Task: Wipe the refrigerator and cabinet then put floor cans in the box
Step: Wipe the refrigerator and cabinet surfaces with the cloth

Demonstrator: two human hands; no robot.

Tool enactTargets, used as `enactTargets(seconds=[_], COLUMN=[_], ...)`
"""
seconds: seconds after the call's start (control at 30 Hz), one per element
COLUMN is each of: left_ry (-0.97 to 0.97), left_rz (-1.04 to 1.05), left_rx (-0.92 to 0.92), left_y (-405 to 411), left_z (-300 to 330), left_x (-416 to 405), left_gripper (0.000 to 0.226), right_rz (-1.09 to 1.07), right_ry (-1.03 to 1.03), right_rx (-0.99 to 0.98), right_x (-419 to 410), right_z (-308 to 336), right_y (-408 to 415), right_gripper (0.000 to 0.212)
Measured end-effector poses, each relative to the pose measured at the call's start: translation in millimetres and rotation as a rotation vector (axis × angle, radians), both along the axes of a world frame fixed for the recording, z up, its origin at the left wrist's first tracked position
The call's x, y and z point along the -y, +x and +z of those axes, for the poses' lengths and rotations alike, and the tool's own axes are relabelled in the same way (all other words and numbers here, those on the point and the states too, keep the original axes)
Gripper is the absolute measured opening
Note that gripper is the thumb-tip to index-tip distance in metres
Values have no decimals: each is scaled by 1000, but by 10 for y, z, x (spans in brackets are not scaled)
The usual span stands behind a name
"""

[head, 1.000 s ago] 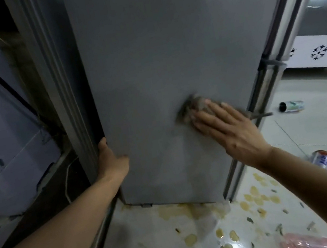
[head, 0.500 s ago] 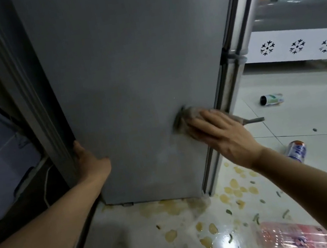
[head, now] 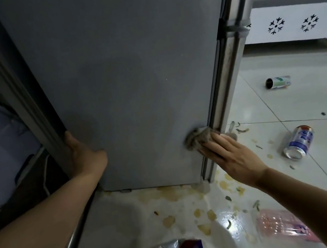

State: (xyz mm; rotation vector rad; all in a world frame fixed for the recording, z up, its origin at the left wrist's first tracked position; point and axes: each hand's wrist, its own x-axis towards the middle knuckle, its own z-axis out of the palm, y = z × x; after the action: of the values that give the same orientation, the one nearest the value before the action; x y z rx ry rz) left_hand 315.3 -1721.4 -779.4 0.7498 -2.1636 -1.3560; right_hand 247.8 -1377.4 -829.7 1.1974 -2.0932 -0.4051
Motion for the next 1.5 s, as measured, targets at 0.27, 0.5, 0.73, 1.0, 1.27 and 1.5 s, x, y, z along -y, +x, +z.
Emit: enactTargets(seconds=[0.27, 0.5, 0.73, 1.0, 1.27, 1.5], left_ry=[21, -69, 7, 36, 123, 197], left_rz=[21, 62, 4, 0, -58, -172], left_rx=[14, 28, -5, -67, -55, 4], left_y=[-9, 26, 65, 105, 113, 78], left_z=[-194, -350, -417, -543, -598, -734], left_x=[26, 25, 94, 174, 345, 537], left_gripper=[96, 89, 83, 81, 73, 63], right_rz=[-50, -55, 40, 43, 89, 88], right_ry=[-284, 208, -51, 310, 84, 345], right_rx=[-47, 35, -84, 63, -17, 103], right_x=[147, 136, 436, 829, 1355, 1584], right_z=[395, -296, 114, -321, 1, -313], right_y=[-219, -14, -192, -66, -62, 26], right_gripper=[54, 60, 56, 75, 58, 64])
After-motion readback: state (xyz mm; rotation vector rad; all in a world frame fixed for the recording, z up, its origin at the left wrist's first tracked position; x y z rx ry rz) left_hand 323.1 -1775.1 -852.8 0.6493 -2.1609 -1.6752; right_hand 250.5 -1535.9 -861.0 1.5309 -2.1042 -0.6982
